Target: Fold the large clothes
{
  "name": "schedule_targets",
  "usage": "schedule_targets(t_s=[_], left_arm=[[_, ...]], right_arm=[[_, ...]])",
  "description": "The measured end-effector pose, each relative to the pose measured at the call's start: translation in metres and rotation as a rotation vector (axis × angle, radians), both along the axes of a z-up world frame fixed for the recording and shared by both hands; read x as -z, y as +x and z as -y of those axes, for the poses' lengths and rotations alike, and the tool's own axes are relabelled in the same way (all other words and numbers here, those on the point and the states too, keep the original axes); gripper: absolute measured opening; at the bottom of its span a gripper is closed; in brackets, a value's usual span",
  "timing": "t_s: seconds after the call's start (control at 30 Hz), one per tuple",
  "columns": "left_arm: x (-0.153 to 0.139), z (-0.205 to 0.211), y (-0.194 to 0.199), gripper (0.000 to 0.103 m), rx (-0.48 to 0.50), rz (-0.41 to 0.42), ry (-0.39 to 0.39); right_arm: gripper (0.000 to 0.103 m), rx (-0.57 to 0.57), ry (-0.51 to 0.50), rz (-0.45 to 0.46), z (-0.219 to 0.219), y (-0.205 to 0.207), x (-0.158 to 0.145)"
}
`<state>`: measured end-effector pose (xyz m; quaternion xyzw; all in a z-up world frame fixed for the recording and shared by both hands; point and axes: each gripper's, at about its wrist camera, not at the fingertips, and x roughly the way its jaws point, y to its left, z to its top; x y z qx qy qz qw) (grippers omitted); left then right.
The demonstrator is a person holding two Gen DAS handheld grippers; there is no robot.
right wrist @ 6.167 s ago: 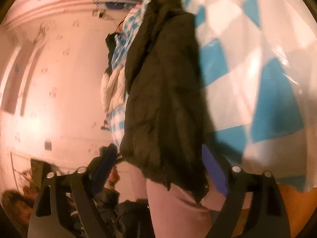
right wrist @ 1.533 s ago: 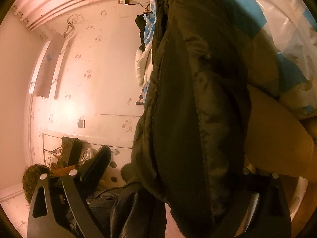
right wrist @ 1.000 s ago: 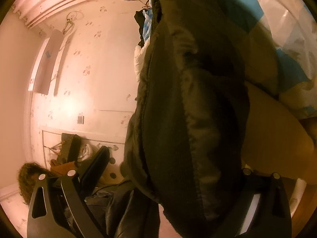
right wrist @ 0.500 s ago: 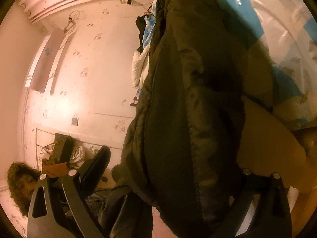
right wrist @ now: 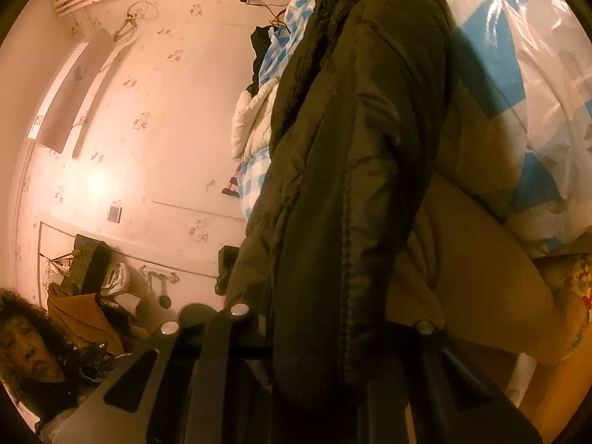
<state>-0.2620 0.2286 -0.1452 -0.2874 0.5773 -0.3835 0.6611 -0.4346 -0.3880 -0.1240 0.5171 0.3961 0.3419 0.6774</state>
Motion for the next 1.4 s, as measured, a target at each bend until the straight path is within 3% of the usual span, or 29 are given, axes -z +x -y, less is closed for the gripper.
schedule_targets(t_s=[0.03, 0.13, 0.23, 0.47, 0.6, 0.7, 0.97, 1.4], left_arm=[[-0.005, 0.000, -0.001, 0.029, -0.003, 0.015, 0.004], [-0.023, 0.001, -0.005, 0.013, -0.017, 0.053, 0.042], [-0.044, 0.001, -0.010, 0.006, -0.037, 0.096, 0.059], [-0.115, 0.003, -0.026, 0.004, -0.058, 0.243, -0.020], [-0.138, 0.003, -0.037, 0.004, -0.041, 0.284, -0.056], [-0.138, -0.002, -0.040, 0.004, -0.042, 0.280, -0.059], [-0.107, -0.014, -0.039, 0.004, -0.077, 0.201, -0.088], [-0.148, -0.005, 0.000, 0.004, -0.119, 0.295, -0.169]], right_arm=[[0.018, 0.008, 0.013, 0.008, 0.000, -0.001, -0.002], [0.017, 0.036, 0.046, 0.036, -0.001, -0.003, -0.009], [0.017, 0.061, 0.102, 0.082, 0.007, -0.006, -0.012], [0.017, 0.071, 0.141, 0.189, 0.006, -0.009, -0.046], [0.017, 0.086, 0.161, 0.239, 0.009, -0.015, -0.060], [0.017, 0.095, 0.167, 0.247, 0.011, -0.021, -0.059], [0.017, 0.138, 0.230, 0.226, 0.020, -0.025, -0.042], [0.017, 0.157, 0.248, 0.308, 0.033, 0.029, -0.086]])
